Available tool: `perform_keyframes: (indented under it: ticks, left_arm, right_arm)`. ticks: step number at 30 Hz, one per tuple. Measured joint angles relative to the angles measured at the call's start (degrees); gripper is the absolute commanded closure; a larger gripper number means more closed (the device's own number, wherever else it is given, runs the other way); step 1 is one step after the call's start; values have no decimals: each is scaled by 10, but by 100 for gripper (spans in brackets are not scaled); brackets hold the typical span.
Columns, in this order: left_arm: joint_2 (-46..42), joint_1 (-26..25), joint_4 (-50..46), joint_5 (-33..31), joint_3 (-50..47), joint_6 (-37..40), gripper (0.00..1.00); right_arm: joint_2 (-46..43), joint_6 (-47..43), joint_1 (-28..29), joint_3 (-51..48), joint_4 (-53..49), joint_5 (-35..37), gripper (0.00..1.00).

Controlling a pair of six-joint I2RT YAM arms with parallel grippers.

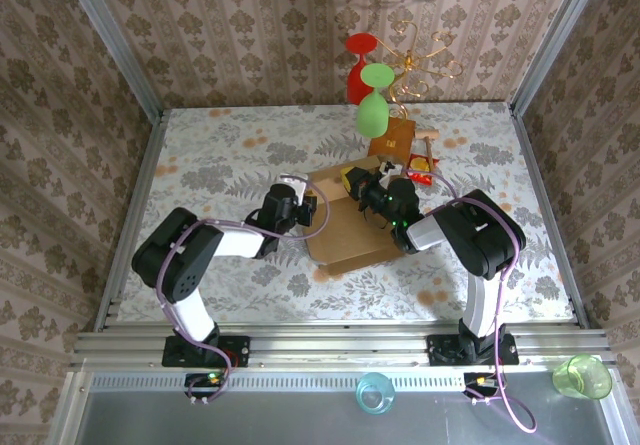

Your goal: Fold the paper box

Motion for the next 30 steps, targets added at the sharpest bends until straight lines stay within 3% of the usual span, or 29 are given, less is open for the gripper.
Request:
perform_keyframes:
  ticks: [10,15,30]
  left_arm:
    - [19,-26,-26,-98,28,-29,83]
    - [26,-40,-43,-153,42,-46,99]
    - [39,-70,-129,-263,86,-98,100]
  right_arm:
    - [4,9,5,0,6,19,100]
    - [4,11,6,0,6,20,100]
    - [7,25,19,-1,12,37,99]
